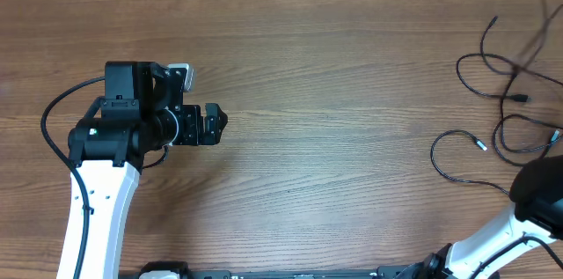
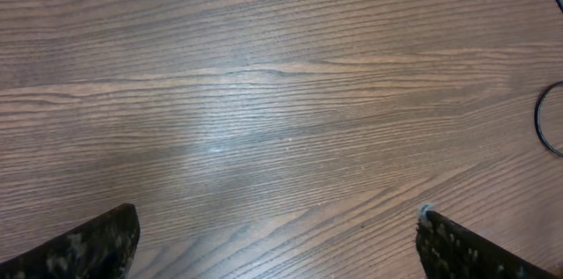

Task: Untangle cables

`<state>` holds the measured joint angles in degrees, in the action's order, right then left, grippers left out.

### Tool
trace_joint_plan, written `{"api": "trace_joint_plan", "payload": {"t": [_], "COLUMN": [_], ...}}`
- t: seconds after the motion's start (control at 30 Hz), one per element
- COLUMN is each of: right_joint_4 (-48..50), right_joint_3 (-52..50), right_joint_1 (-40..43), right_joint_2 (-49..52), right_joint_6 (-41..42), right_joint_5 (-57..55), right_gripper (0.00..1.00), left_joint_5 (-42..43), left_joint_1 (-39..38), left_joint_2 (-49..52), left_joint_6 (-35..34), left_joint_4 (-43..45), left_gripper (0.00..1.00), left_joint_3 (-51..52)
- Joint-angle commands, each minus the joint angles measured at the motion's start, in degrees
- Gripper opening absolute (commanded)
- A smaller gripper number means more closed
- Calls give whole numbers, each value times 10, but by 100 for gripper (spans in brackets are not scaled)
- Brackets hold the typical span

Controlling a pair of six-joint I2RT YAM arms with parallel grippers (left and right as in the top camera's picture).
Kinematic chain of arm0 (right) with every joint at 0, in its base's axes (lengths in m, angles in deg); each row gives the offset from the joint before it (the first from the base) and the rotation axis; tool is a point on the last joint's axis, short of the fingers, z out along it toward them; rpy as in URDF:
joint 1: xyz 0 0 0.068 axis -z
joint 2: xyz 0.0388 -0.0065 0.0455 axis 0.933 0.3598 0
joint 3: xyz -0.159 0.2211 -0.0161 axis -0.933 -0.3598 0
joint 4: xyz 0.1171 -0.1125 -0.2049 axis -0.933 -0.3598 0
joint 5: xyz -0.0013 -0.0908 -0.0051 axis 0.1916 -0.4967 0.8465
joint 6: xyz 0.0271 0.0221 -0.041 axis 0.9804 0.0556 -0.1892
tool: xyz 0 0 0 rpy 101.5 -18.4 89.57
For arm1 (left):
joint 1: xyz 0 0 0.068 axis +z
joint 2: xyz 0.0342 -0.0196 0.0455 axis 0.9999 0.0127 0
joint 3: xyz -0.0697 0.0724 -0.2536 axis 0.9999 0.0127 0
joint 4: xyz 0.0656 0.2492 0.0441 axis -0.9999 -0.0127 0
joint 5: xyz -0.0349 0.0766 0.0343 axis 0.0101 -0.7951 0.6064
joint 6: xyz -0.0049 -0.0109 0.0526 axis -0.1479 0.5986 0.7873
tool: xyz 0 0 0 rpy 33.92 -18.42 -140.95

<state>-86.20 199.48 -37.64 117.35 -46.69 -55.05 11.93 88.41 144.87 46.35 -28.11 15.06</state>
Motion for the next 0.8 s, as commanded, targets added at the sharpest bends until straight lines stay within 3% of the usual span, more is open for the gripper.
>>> {"api": "trace_joint_plan", "payload": {"t": [0.0,0.03,0.77], "right_joint_4": [-9,-14,-302], "right_joint_3": [7,7,7], "right_joint_1": [4,3,-57], "right_joint_2": [-6,-4,20], "right_joint_6": [-50,-60,-66], "right_joint_5": [-19,-19,-3], "right_gripper": [95,100,100], "left_joint_5": [8,8,8], "left_joint_1": [2,2,2], "left_joint_2": [-6,-6,-6], "left_joint_6": [16,16,16], "left_joint_4": [2,2,2], "left_gripper": [100,100,100], "left_joint_3": [-2,-2,-2]}}
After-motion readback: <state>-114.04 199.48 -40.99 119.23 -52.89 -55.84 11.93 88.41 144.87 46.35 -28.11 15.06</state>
